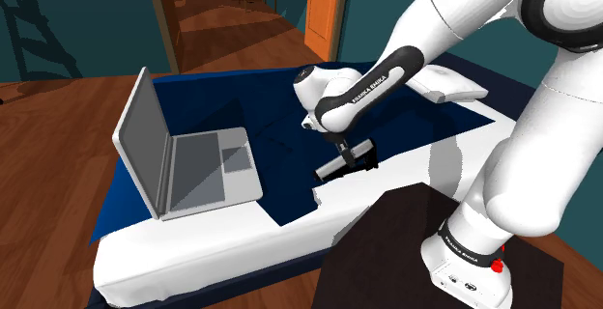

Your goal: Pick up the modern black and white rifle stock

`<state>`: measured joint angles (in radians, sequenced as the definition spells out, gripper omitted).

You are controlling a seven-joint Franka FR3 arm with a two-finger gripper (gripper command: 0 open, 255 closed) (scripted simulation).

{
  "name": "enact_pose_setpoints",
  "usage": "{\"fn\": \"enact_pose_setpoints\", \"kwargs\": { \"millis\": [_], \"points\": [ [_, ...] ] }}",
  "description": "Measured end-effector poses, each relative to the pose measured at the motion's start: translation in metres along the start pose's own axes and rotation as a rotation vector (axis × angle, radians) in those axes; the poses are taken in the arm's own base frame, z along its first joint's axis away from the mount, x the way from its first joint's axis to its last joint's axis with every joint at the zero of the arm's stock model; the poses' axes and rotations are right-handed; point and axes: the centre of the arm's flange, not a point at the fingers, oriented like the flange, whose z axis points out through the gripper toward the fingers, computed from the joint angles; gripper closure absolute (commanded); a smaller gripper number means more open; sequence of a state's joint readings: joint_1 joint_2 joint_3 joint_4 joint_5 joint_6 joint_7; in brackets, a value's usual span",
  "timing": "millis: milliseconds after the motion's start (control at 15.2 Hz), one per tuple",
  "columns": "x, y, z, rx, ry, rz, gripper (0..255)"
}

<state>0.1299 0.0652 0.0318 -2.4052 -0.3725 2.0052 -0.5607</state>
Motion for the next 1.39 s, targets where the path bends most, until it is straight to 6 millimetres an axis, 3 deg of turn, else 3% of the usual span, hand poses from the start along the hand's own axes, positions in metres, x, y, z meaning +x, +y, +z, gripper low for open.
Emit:
{"fn": "enact_pose_setpoints", "kwargs": {
  "millis": [66, 726, 1386],
  "points": [
    [0.001, 0.0, 0.002, 0.0, 0.0, 0.0, 255],
    [0.002, -0.001, 0.003, -0.001, 0.0, -0.001, 255],
    [-0.022, -0.003, -0.037, 0.0, 0.0, 0.0, 255]
  ]
}}
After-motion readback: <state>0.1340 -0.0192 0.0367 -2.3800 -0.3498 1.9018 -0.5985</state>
